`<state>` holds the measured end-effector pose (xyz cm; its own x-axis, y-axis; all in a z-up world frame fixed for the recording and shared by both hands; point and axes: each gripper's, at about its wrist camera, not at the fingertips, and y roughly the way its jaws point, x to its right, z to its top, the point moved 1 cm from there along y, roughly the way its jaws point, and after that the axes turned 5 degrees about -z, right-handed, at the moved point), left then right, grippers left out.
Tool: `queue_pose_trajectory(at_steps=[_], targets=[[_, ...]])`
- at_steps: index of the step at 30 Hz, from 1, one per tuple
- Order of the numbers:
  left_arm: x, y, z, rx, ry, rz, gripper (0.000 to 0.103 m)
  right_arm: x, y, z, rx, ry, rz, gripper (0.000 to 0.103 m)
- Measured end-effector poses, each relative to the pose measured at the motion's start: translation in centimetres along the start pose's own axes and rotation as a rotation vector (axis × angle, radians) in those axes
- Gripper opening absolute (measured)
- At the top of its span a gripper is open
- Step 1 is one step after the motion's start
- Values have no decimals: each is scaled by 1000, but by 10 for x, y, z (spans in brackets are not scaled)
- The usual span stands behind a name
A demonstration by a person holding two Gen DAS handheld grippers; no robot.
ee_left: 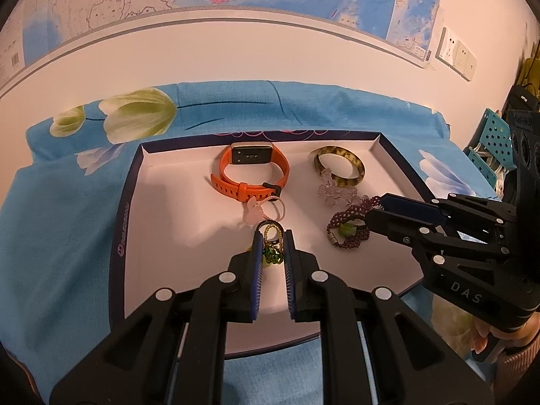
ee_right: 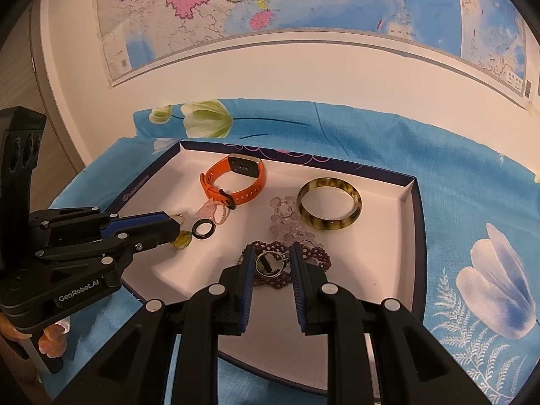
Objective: Organize jewelry
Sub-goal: 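Lower the gold chain with the left tool while the right tool lowers the silver ring into the box, then open both tools to release the chain and ring, then lift away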
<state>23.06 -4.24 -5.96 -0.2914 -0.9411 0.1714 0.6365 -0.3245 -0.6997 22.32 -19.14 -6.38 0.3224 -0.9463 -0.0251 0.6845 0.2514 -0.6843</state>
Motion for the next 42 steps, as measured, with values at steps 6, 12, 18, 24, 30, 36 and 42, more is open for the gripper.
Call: queue_pose_trajectory(at_steps=[6, 12, 18, 24, 30, 36, 42], targets=[[-2, 2, 0, -7, -5, -1, 12, 0, 3, 1, -9, -5, -3, 20], [-3, 4, -1, -12, -10, 1, 12, 0, 8, 1, -19, -6, -6, 20], [-3, 6, -2, -18, -12, 3, 13, 1, 10, 0, -28, -5, -7, 20], [-6, 11, -4, -26, -22, 12, 13, 1, 12, 0, -35, -2, -12, 20], [-6, 14, -3, -31, -23, 16, 13, 0, 13, 0, -35, 1, -15, 20], [-7, 15, -4, -34, -25, 21, 14, -1, 16, -1, -44, -6, -21, 21], [-9, 15, -4, -32, -28, 30, 16, 0, 14, -1, -36, -3, -20, 21]])
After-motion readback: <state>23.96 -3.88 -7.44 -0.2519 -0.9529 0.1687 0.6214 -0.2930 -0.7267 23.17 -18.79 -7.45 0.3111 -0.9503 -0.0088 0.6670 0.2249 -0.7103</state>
